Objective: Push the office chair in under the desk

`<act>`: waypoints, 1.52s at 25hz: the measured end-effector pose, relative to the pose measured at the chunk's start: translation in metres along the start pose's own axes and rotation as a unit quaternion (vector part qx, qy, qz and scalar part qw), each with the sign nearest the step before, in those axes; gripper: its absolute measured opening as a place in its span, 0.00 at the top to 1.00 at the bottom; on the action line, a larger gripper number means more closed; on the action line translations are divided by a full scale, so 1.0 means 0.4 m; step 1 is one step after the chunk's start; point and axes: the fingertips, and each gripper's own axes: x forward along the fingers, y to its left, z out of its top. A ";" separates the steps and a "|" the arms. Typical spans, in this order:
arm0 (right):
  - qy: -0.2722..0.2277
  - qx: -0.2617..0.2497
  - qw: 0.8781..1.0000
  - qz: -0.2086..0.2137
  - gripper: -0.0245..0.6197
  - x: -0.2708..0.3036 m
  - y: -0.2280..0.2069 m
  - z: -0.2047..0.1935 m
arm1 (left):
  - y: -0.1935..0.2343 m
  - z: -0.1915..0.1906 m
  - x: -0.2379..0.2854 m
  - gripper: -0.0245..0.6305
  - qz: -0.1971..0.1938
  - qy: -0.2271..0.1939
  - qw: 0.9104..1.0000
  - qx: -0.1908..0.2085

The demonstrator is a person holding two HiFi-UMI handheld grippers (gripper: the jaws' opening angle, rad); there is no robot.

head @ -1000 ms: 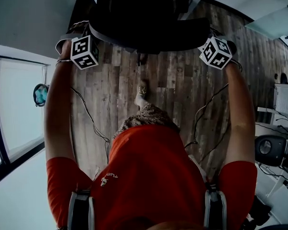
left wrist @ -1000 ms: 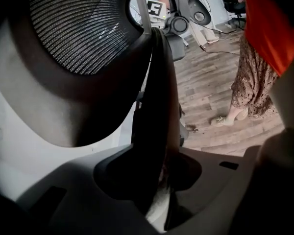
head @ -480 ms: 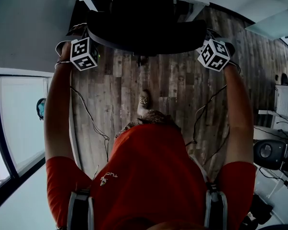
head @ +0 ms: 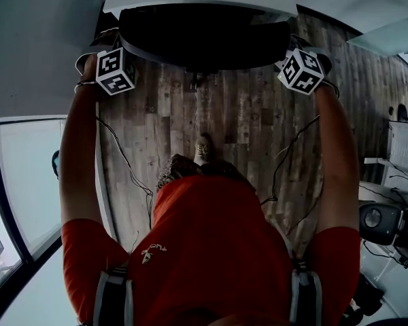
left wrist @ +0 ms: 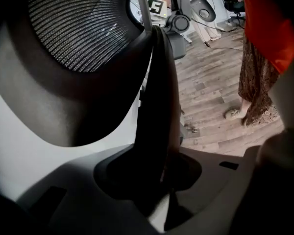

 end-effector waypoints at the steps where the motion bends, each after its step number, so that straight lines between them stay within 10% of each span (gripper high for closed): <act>1: 0.001 0.001 1.000 0.000 0.74 0.007 -0.012 -0.003 | 0.012 -0.002 0.012 0.76 -0.001 0.000 1.000 0.000; 28: 0.011 0.002 1.000 0.001 0.73 0.107 -0.240 -0.089 | 0.192 0.019 0.174 0.77 0.009 -0.005 1.000 0.002; 38: 0.037 0.019 0.998 -0.038 0.58 0.080 -0.246 -0.094 | 0.181 0.023 0.132 0.58 0.034 -0.018 0.999 -0.015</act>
